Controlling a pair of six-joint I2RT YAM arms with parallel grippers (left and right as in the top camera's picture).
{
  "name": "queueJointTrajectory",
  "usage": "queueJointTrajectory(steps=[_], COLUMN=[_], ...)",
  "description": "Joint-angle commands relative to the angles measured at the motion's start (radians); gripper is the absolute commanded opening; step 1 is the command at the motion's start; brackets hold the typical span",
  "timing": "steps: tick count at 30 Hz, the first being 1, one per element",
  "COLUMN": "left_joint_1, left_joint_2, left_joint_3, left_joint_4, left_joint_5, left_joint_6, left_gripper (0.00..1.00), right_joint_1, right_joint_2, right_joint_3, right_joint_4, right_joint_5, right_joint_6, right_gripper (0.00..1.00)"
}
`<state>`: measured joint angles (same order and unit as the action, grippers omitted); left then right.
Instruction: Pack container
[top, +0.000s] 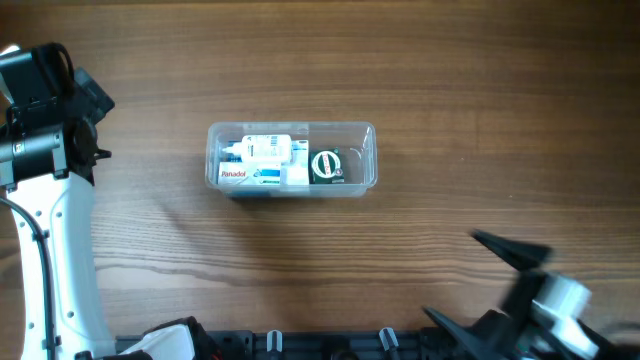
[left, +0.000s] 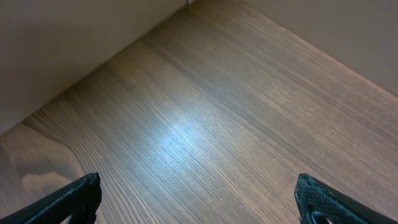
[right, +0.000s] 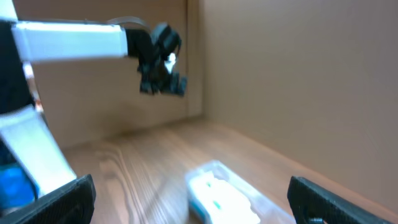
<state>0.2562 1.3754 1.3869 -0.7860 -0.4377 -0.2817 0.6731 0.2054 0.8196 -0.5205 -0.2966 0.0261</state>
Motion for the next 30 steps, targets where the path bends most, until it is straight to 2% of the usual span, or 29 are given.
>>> queueJointTrajectory(steps=[1,3,4,8,12,14,18,21,24,27,30], left_joint_1=[0.004,0.004,0.004,0.004,0.004,0.004,0.004,0.004,0.004,0.004,0.004], left_joint_2=[-0.005,-0.005,-0.005,-0.005,-0.005,-0.005,-0.005,-0.005,-0.005,-0.005,-0.005], left_joint_3=[0.005,0.005,0.005,0.005,0.005,0.005,0.005,0.005,0.005,0.005,0.005], left_joint_4=[0.003,0.003,0.003,0.003,0.003,0.003,0.003,0.003,0.003,0.003,0.003], left_joint_5=[-0.013,-0.013,-0.013,-0.013,-0.013,-0.013,-0.013,-0.013,-0.013,-0.013,-0.013], left_joint_6=[0.016,0.016,0.016,0.016,0.016,0.016,0.016,0.016,0.016,0.016,0.016], left_gripper=[1.0,1.0,1.0,1.0,1.0,1.0,1.0,1.0,1.0,1.0,1.0], right_joint_1=[0.002,0.002,0.001,0.001,0.001,0.002,-0.008,-0.063,-0.154,-0.241,-0.307], right_joint_2=[-0.008,-0.008,-0.008,-0.006,0.004,-0.003,-0.026,-0.057,-0.122,-0.201,-0.202], right_joint_3=[-0.174,-0.232,-0.25,-0.272,-0.274,-0.299,-0.434,-0.637,-0.806,-0.813,-0.814], right_joint_4=[0.225,0.283,0.275,0.264,0.211,0.266,0.521,0.809,0.983,0.85,0.809], right_joint_5=[-0.057,-0.055,0.008,0.053,0.231,0.282,0.284,0.297,0.298,0.328,0.393], right_joint_6=[0.171,0.229,0.211,0.208,0.209,0.213,0.209,0.215,0.326,0.461,0.474], right_gripper=[1.0,1.0,1.0,1.0,1.0,1.0,1.0,1.0,1.0,1.0,1.0])
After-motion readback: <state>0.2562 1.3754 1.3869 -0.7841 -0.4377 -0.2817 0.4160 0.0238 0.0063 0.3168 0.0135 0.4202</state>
